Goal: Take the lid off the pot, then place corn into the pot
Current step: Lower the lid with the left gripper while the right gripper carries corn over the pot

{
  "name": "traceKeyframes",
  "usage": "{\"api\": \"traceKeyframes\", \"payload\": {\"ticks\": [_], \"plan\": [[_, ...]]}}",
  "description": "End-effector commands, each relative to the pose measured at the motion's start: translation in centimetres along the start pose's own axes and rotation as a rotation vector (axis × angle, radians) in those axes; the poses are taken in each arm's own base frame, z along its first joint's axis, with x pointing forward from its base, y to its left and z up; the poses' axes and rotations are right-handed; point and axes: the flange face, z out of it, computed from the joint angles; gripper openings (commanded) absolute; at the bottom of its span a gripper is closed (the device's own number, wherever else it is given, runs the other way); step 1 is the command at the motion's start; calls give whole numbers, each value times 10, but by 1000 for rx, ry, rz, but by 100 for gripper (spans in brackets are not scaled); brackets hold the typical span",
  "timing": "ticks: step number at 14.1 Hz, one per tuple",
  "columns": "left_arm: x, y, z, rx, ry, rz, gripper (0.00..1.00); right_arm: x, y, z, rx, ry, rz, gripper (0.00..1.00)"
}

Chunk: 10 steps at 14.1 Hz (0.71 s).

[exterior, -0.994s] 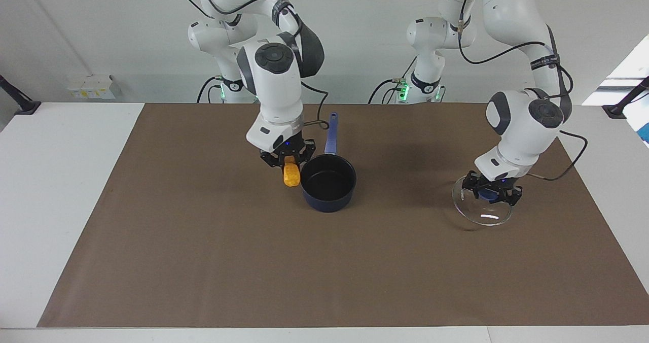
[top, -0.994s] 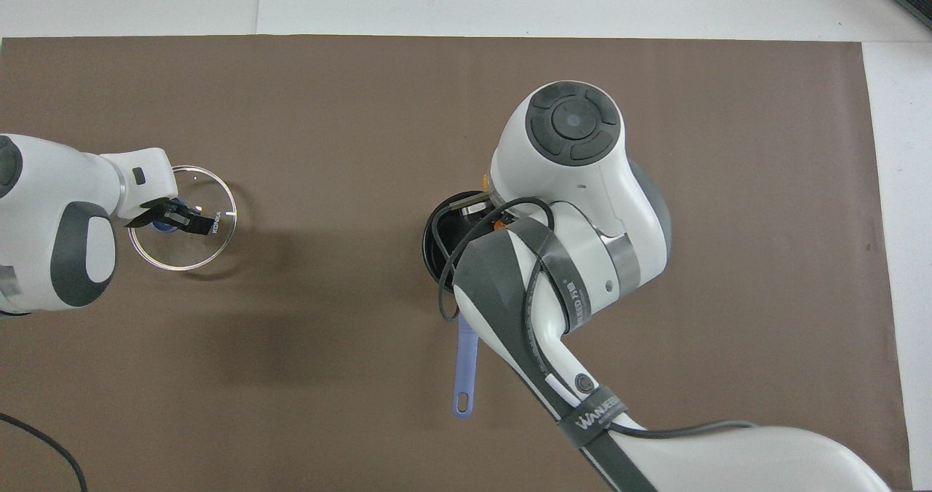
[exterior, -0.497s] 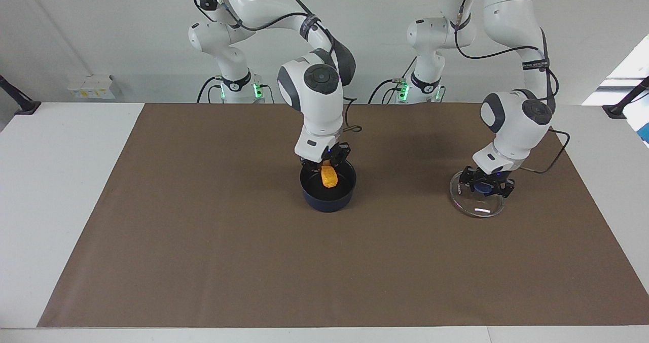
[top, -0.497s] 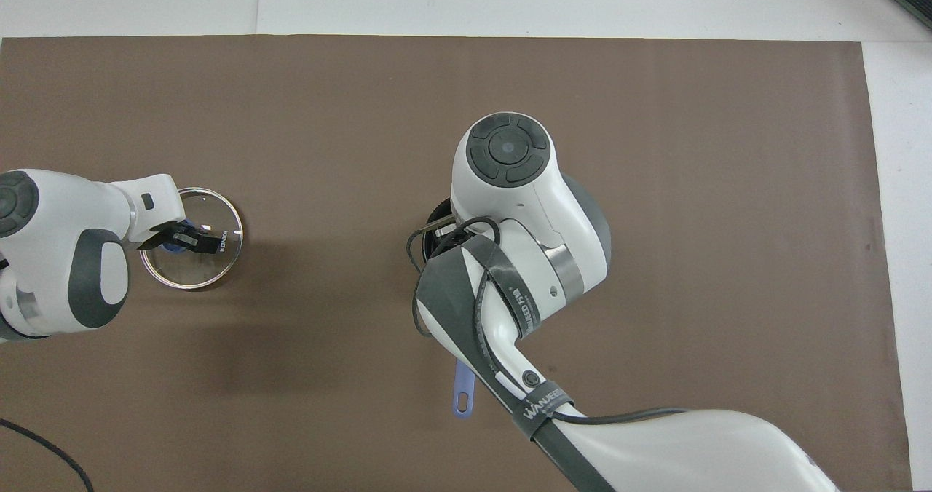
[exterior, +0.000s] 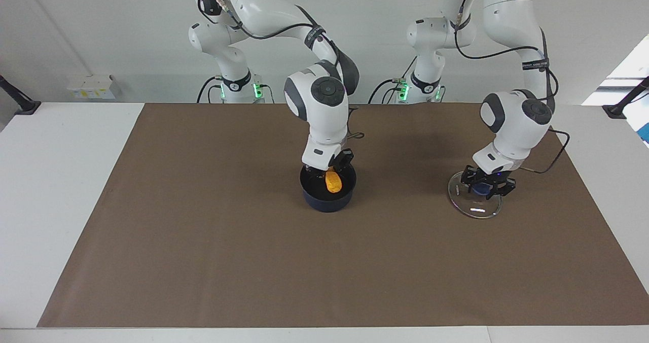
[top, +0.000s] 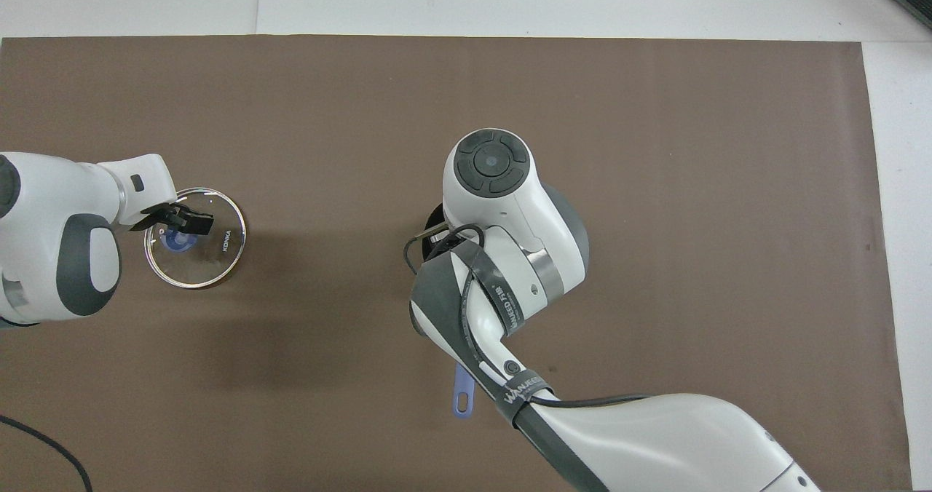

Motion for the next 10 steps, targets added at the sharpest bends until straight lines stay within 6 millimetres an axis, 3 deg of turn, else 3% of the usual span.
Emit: {"api": "traceKeyframes", "payload": {"ticks": [1,5,6,7,8,10], "plan": [[22,-2,-17,-12,7,11,100,-12,0,5,20,-15,-25,0],[51,13,-52,-39,-25,-155,100,-15,3,9,19,-20,-34,3],[55,15,-63,-48,-53,-231,100,-15,3,9,18,-21,-34,20],[60,18,-72,-50,-64,-304,100,-15,4,9,19,-19,-33,47],[63,19,-83,-49,-66,-360,100,-15,4,9,21,-15,-30,53],[66,19,-106,-59,-98,-376,100,-13,5,9,19,-12,-27,85]]}}
